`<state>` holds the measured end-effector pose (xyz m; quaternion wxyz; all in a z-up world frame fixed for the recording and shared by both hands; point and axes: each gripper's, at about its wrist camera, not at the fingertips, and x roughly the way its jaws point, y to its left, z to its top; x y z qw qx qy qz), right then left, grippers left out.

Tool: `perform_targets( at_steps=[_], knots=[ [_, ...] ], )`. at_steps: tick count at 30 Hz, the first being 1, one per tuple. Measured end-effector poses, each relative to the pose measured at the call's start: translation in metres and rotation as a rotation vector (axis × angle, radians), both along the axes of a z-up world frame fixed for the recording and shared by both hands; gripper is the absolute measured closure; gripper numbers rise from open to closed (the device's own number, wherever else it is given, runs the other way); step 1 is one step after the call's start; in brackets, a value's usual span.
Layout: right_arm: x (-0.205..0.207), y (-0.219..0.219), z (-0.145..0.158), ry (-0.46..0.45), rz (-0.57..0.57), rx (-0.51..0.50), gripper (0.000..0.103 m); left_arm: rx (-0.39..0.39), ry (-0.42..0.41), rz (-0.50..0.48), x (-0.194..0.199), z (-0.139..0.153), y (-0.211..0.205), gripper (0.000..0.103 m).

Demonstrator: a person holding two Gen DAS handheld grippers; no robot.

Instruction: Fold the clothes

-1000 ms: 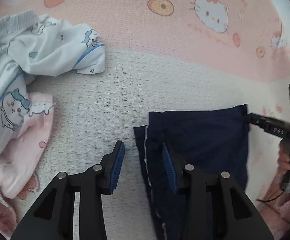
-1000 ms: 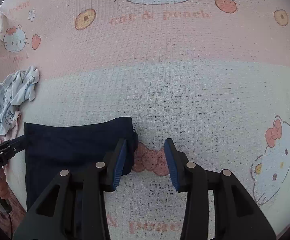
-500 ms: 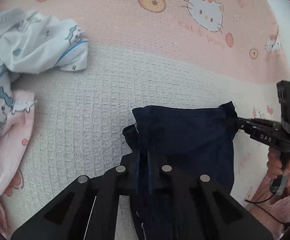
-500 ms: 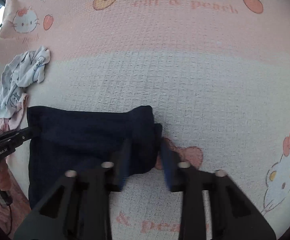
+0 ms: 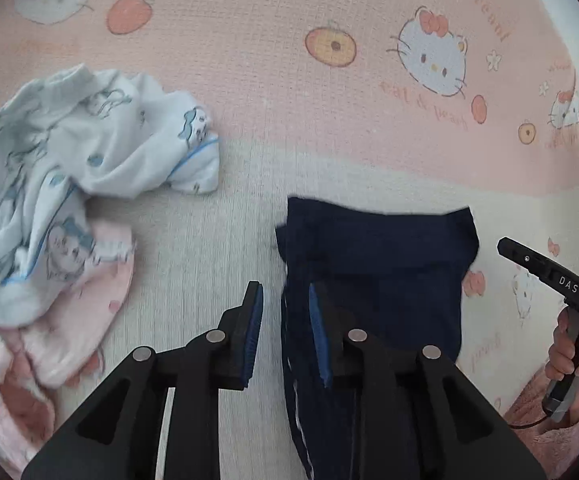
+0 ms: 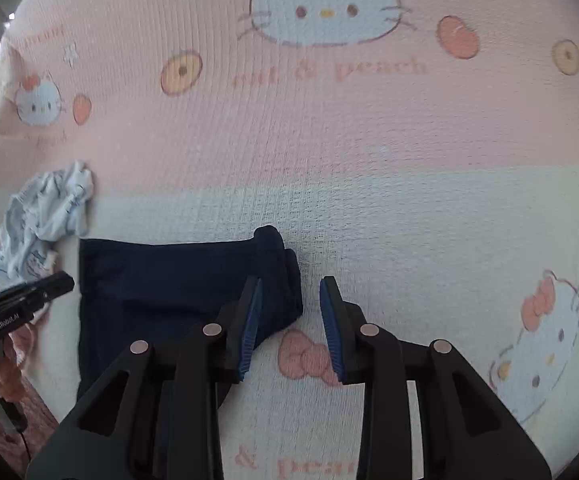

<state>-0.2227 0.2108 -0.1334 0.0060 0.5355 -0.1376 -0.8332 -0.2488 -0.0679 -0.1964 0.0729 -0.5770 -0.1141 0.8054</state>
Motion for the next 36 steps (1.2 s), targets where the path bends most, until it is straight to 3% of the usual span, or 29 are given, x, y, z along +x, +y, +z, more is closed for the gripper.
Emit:
perform_targets(
  at_steps=[4, 7, 10, 12, 14, 17, 20, 23, 27, 28, 33, 35, 36],
  knots=[
    [0.058, -0.028, 0.017, -0.059, 0.106, -0.061, 0.072, 0.012, -0.094, -0.034, 0.056, -0.012, 0.026, 0.077],
    [0.104, -0.072, 0.005, -0.107, 0.189, -0.034, 0.072, 0.024, -0.127, 0.001, 0.089, -0.024, 0.038, 0.077],
    [0.130, -0.101, -0.024, -0.152, 0.193, -0.062, 0.072, -0.011, -0.129, 0.048, 0.116, -0.037, 0.042, 0.077],
    [0.136, -0.119, -0.048, -0.193, 0.210, -0.017, 0.072, -0.033, -0.125, 0.046, 0.125, -0.041, 0.045, 0.077],
    [0.131, -0.135, -0.059, -0.170, 0.263, 0.085, 0.072, -0.052, -0.115, 0.017, 0.128, -0.041, 0.048, 0.074],
    [0.139, -0.143, -0.051, -0.169, 0.272, 0.146, 0.071, 0.052, -0.065, 0.080, 0.136, -0.028, 0.038, 0.074],
    [0.147, -0.137, -0.040, -0.104, 0.226, 0.064, 0.071, 0.151, -0.054, 0.126, 0.140, -0.023, 0.029, 0.074],
    [0.147, -0.126, -0.040, -0.077, 0.151, -0.050, 0.069, 0.158, -0.079, 0.116, 0.143, -0.026, 0.034, 0.074],
    [0.148, -0.129, -0.061, -0.162, 0.186, 0.016, 0.069, 0.056, -0.175, 0.100, 0.145, -0.044, 0.042, 0.068],
    [0.151, -0.129, -0.058, -0.143, 0.189, 0.013, 0.068, 0.073, -0.186, 0.114, 0.145, -0.046, 0.039, 0.068],
    [0.157, -0.120, -0.044, -0.074, 0.147, -0.058, 0.067, 0.192, -0.090, 0.163, 0.143, -0.028, 0.033, 0.067],
    [0.156, -0.123, -0.047, -0.087, 0.156, -0.070, 0.066, 0.189, -0.084, 0.136, 0.140, -0.028, 0.040, 0.067],
    [0.154, -0.124, -0.049, -0.100, 0.163, -0.077, 0.066, 0.152, -0.103, 0.122, 0.138, -0.033, 0.044, 0.067]
  ],
)
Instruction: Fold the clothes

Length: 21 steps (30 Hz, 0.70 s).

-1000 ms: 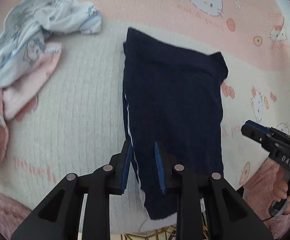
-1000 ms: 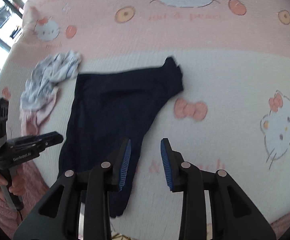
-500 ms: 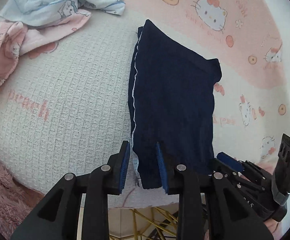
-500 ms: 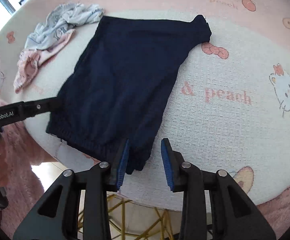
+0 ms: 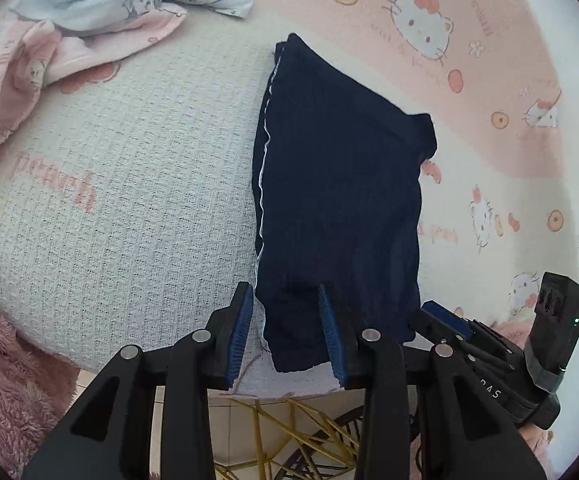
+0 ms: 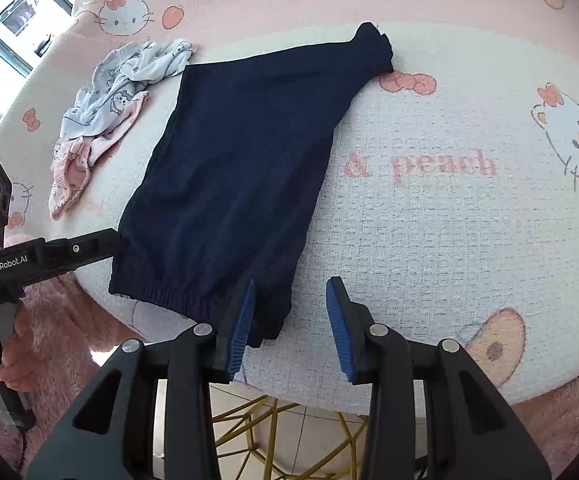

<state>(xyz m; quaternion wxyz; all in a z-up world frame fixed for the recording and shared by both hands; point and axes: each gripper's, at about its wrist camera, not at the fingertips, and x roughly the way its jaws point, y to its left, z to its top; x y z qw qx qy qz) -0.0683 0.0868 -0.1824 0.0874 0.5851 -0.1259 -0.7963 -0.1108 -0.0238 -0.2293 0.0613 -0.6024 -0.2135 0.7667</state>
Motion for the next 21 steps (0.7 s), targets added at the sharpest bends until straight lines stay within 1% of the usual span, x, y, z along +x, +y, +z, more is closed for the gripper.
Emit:
perform_targets(
  at_steps=[2, 3, 5, 8, 10, 11, 12, 14, 16, 18, 20, 21],
  knots=[
    [-0.005, 0.001, -0.004, -0.034, 0.020, 0.039, 0.066, -0.086, -0.063, -0.020, -0.001, -0.017, 0.006, 0.067],
    [-0.006, 0.001, -0.004, -0.040, 0.028, 0.059, 0.066, -0.084, -0.064, -0.024, 0.000, -0.016, 0.006, 0.067],
    [-0.006, -0.002, -0.002, -0.064, 0.039, 0.063, 0.066, -0.079, -0.064, -0.032, 0.001, -0.014, 0.006, 0.067],
    [-0.002, 0.002, -0.003, -0.106, 0.045, 0.010, 0.066, -0.081, -0.060, -0.037, 0.002, -0.009, 0.006, 0.067],
    [-0.005, 0.010, 0.000, -0.124, 0.023, -0.038, 0.066, -0.099, -0.029, -0.043, -0.005, 0.002, 0.006, 0.067],
    [-0.011, 0.017, 0.006, -0.115, -0.002, -0.063, 0.066, -0.113, 0.016, -0.063, -0.014, 0.012, 0.006, 0.067],
    [-0.021, 0.024, 0.016, -0.085, -0.026, -0.072, 0.066, -0.126, 0.061, -0.084, -0.023, 0.022, 0.006, 0.067],
    [-0.046, 0.037, 0.040, 0.001, -0.055, -0.057, 0.066, -0.140, 0.144, -0.143, -0.050, 0.038, 0.009, 0.067],
    [-0.077, 0.039, 0.060, 0.070, -0.048, -0.018, 0.066, -0.141, 0.194, -0.213, -0.084, 0.044, 0.021, 0.067],
    [-0.116, 0.030, 0.067, 0.097, -0.011, 0.047, 0.066, -0.147, 0.225, -0.267, -0.121, 0.040, 0.032, 0.067],
    [-0.150, 0.020, 0.060, 0.083, 0.026, 0.080, 0.066, -0.127, 0.237, -0.305, -0.145, 0.039, 0.038, 0.067],
    [-0.165, 0.015, 0.054, 0.071, 0.045, 0.091, 0.066, -0.119, 0.223, -0.321, -0.161, 0.030, 0.053, 0.067]
  ],
)
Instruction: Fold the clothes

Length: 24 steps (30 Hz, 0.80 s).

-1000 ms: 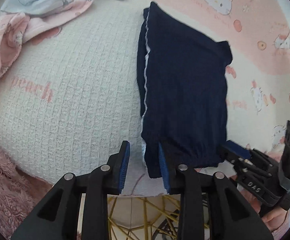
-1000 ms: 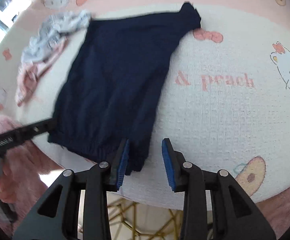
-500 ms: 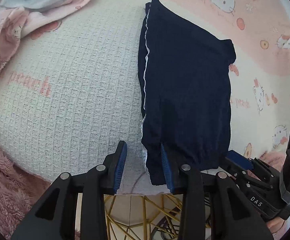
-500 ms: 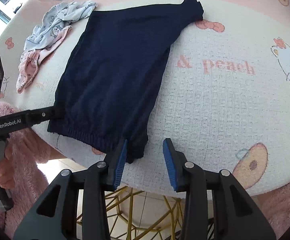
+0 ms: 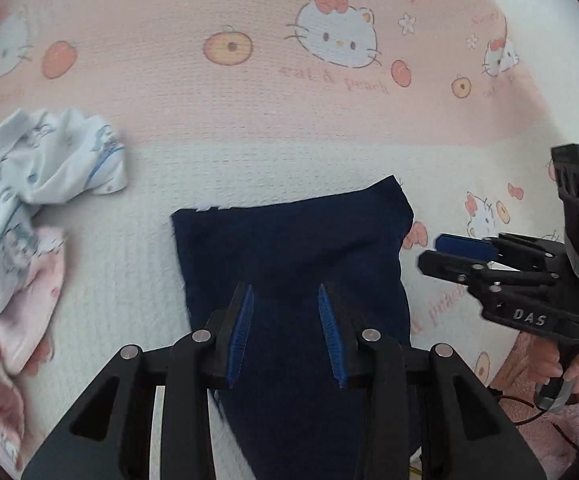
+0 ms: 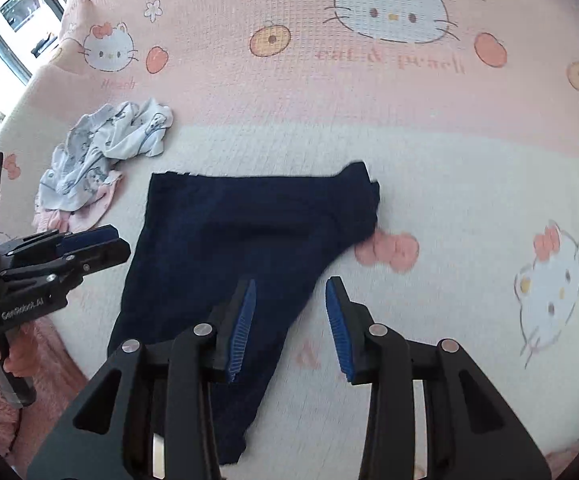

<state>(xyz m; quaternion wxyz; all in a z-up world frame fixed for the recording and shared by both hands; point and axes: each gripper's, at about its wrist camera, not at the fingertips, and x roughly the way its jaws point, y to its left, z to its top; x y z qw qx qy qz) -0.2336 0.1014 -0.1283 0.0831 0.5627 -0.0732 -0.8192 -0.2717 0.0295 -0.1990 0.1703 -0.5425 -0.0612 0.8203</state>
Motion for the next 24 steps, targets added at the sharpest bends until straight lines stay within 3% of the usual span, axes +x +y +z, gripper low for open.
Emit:
perform_targets(
  at_steps=[2, 5, 8, 10, 14, 16, 18, 20, 24],
  knots=[
    [-0.022, -0.004, -0.011, -0.034, 0.040, 0.018, 0.066, -0.032, -0.028, -0.024, -0.005, -0.014, 0.007, 0.067],
    [-0.023, 0.000, -0.034, -0.124, 0.125, 0.046, 0.066, -0.105, -0.070, -0.060, -0.014, -0.035, 0.017, 0.067],
    [-0.014, -0.001, -0.034, -0.086, 0.170, 0.112, 0.066, -0.187, -0.056, -0.102, -0.018, -0.043, 0.024, 0.067],
    [-0.020, 0.004, -0.028, -0.052, 0.124, 0.152, 0.066, -0.215, -0.033, -0.094, -0.022, -0.038, 0.025, 0.067],
    [-0.028, 0.028, -0.025, -0.017, -0.003, 0.097, 0.066, -0.168, 0.009, -0.005, -0.033, -0.031, 0.013, 0.067],
    [-0.030, 0.029, -0.031, -0.021, 0.013, 0.114, 0.066, -0.256, 0.000, 0.004, -0.038, -0.038, 0.015, 0.067],
    [-0.029, 0.030, -0.026, -0.011, -0.001, 0.132, 0.066, -0.244, 0.007, -0.003, -0.036, -0.030, 0.018, 0.067],
    [-0.023, 0.032, -0.014, 0.018, -0.026, 0.115, 0.066, -0.176, 0.029, -0.049, -0.028, -0.016, 0.023, 0.067],
    [-0.016, 0.018, -0.026, -0.076, 0.113, 0.100, 0.066, -0.232, -0.032, -0.142, -0.037, -0.035, 0.043, 0.067]
  ],
)
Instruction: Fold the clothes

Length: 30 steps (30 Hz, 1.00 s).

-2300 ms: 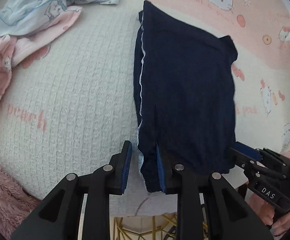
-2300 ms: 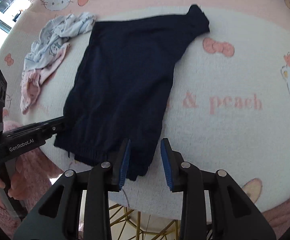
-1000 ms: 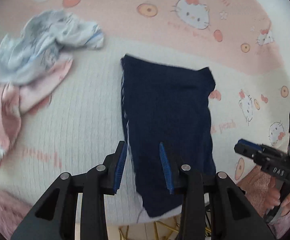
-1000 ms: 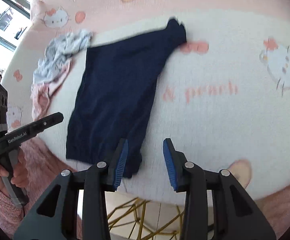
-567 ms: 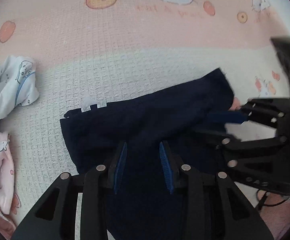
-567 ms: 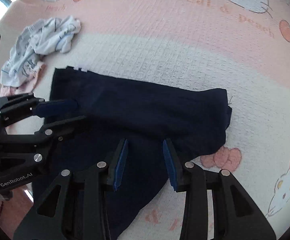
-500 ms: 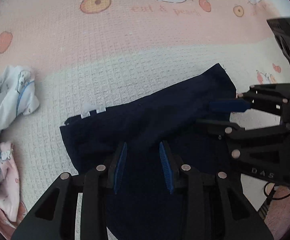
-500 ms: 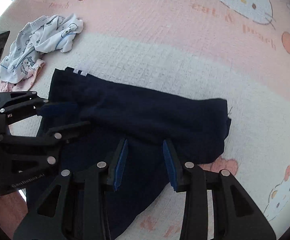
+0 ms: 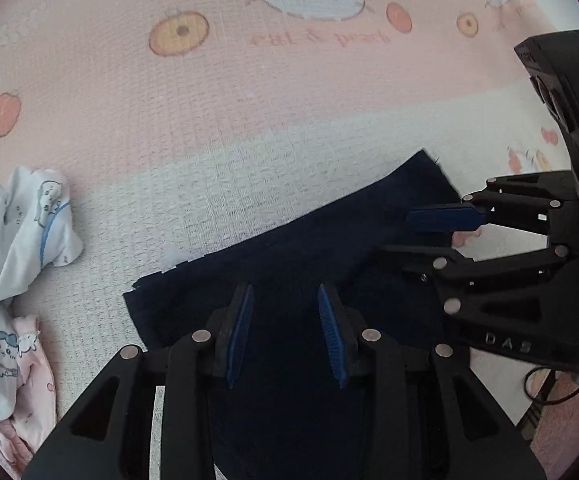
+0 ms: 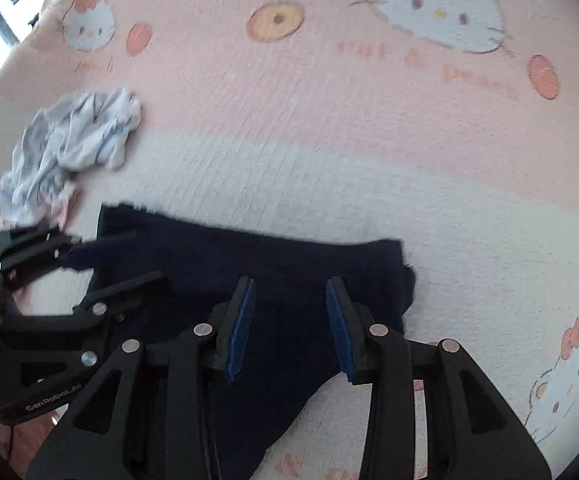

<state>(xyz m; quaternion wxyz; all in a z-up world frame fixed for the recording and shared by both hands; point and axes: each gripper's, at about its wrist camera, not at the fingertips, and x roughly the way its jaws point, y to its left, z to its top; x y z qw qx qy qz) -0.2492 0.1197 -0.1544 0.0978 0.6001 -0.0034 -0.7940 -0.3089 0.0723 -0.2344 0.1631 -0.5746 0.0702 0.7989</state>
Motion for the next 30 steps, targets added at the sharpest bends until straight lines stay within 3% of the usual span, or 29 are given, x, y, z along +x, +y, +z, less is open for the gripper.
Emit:
perform_targets(
  at_steps=[2, 5, 8, 9, 11, 12, 15, 18, 19, 22, 24, 28, 30],
  knots=[
    [-0.003, -0.005, -0.005, 0.006, 0.034, 0.056, 0.067, 0.003, -0.011, 0.018, -0.010, -0.001, -0.004, 0.067],
    [-0.007, 0.008, 0.009, 0.037, -0.076, 0.069, 0.067, -0.013, 0.042, 0.104, -0.014, 0.017, -0.017, 0.067],
    [0.013, 0.023, 0.033, 0.088, -0.183, 0.016, 0.066, 0.133, 0.021, 0.244, 0.001, 0.039, -0.046, 0.067],
    [0.025, 0.022, 0.038, 0.082, -0.196, -0.020, 0.066, 0.188, -0.010, 0.268, 0.011, 0.042, -0.052, 0.067],
    [0.053, 0.013, 0.041, 0.049, -0.193, -0.075, 0.066, 0.194, -0.036, 0.285, 0.037, 0.045, -0.054, 0.067],
    [0.071, 0.006, 0.040, 0.027, -0.186, -0.084, 0.066, 0.163, -0.052, 0.281, 0.053, 0.043, -0.040, 0.067],
    [0.121, -0.014, 0.034, -0.027, -0.172, -0.100, 0.066, 0.135, -0.183, 0.324, 0.101, 0.036, -0.052, 0.067],
    [0.171, -0.031, 0.021, -0.057, -0.187, -0.122, 0.066, 0.304, -0.218, 0.451, 0.145, 0.030, -0.068, 0.067],
    [0.182, -0.034, 0.015, -0.066, -0.194, -0.126, 0.066, 0.309, -0.232, 0.435, 0.154, 0.024, -0.066, 0.067],
    [0.191, -0.037, -0.002, -0.070, -0.184, -0.112, 0.065, 0.212, -0.233, 0.404, 0.177, 0.000, -0.061, 0.067],
    [0.196, -0.037, -0.001, -0.063, -0.182, -0.076, 0.066, 0.221, -0.260, 0.432, 0.182, -0.013, -0.064, 0.067],
    [0.208, -0.034, 0.015, -0.033, -0.214, -0.036, 0.065, 0.219, -0.188, 0.474, 0.190, 0.008, -0.071, 0.067],
    [0.214, -0.030, 0.020, -0.017, -0.225, -0.100, 0.065, 0.302, -0.161, 0.486, 0.195, 0.016, -0.074, 0.067]
  ],
)
